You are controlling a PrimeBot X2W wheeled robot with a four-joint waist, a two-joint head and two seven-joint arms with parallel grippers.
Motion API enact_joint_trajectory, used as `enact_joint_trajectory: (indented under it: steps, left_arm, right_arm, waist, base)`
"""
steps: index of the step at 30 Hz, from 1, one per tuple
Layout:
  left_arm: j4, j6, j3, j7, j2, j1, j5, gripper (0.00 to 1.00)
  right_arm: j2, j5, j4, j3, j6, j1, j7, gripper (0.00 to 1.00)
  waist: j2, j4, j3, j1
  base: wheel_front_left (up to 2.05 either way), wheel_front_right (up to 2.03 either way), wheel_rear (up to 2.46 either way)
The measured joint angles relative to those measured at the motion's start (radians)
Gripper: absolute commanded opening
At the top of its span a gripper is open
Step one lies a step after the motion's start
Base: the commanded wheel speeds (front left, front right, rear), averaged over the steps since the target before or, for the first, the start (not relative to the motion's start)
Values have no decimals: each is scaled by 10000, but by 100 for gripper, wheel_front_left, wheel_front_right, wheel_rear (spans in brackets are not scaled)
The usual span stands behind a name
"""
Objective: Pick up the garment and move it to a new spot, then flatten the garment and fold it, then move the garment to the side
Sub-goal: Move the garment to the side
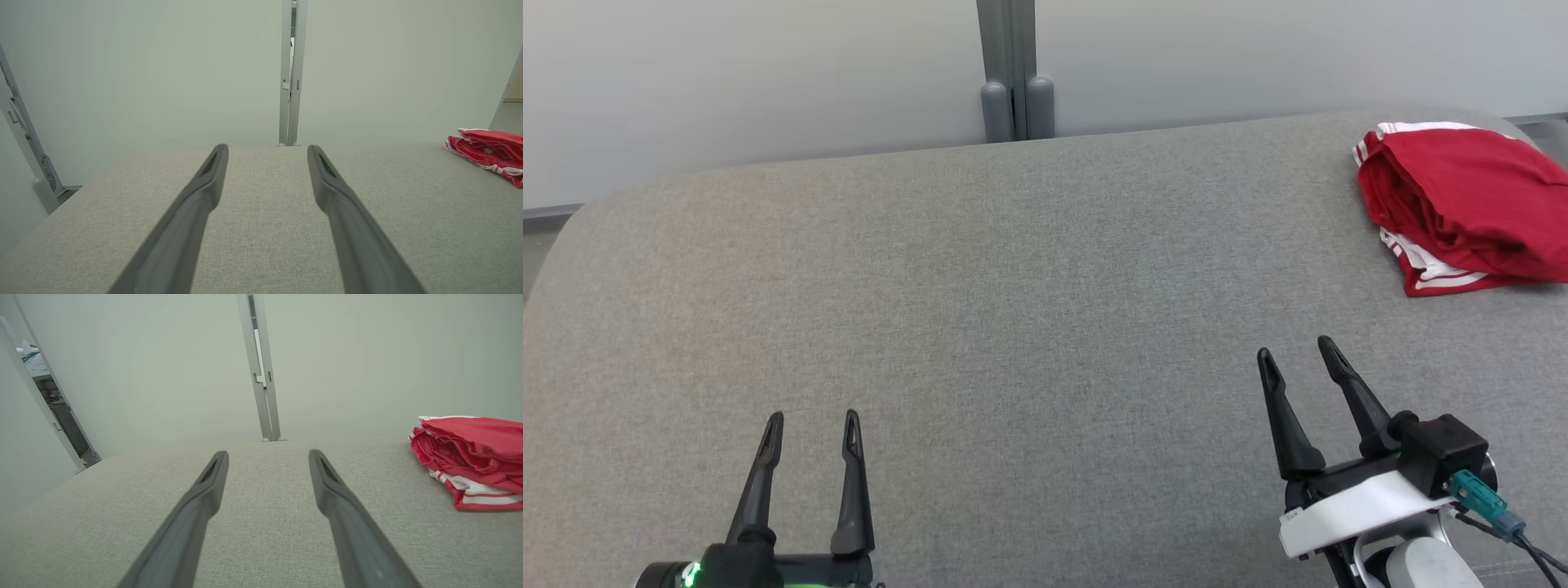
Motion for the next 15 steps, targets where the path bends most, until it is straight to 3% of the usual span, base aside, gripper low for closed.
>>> enact_joint_trajectory:
  steps: [15]
  left_arm:
    - [832, -221, 153, 0, -2, 230, -146, 100]
  right_arm:
    - [334, -71, 77, -115, 0, 186, 2, 100]
  waist:
    - [0, -180, -314, 0]
  base:
    - [0, 0, 0]
